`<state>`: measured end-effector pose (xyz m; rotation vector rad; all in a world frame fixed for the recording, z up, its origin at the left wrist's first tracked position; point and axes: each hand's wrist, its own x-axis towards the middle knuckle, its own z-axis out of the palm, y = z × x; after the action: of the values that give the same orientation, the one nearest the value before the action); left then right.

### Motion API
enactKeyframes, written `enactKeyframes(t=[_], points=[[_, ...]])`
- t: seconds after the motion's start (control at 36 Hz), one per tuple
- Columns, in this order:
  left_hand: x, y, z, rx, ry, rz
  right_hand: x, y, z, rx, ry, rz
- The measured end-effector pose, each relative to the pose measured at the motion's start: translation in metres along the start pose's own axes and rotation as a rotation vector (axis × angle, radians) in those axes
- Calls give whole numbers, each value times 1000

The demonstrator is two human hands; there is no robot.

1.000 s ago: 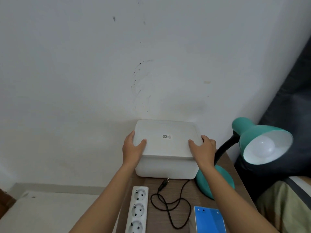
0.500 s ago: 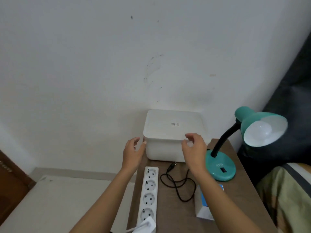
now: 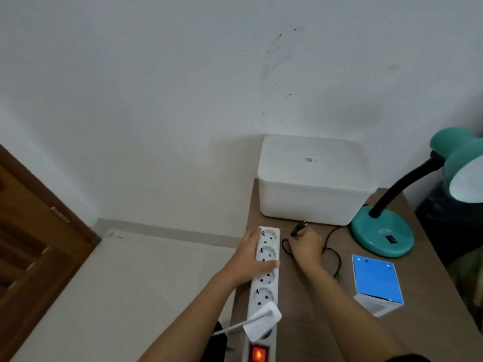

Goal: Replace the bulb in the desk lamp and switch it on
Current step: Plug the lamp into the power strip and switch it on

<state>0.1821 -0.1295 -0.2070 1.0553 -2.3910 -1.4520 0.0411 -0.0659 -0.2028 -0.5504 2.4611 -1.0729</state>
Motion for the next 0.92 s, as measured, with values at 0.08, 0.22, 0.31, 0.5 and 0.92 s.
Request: enactKeyframes(t=[0.08,0.22,0.31,0.5,0.92], points=[[0,0,0,-33,10,12,1,-5,-2,-17,-12,9],[1,0,0,-34,17,23,-6,-8,-7,17,-20,-17],[1,2,0,-36,13,23,-13,-12,-13,68,-45,-86],[0,0,1,-57,20,-8,-25,-20,-29,160,-87,-312],[0,-2,1,-62,38,20,-15,-22,-14,-181,-149,-492]])
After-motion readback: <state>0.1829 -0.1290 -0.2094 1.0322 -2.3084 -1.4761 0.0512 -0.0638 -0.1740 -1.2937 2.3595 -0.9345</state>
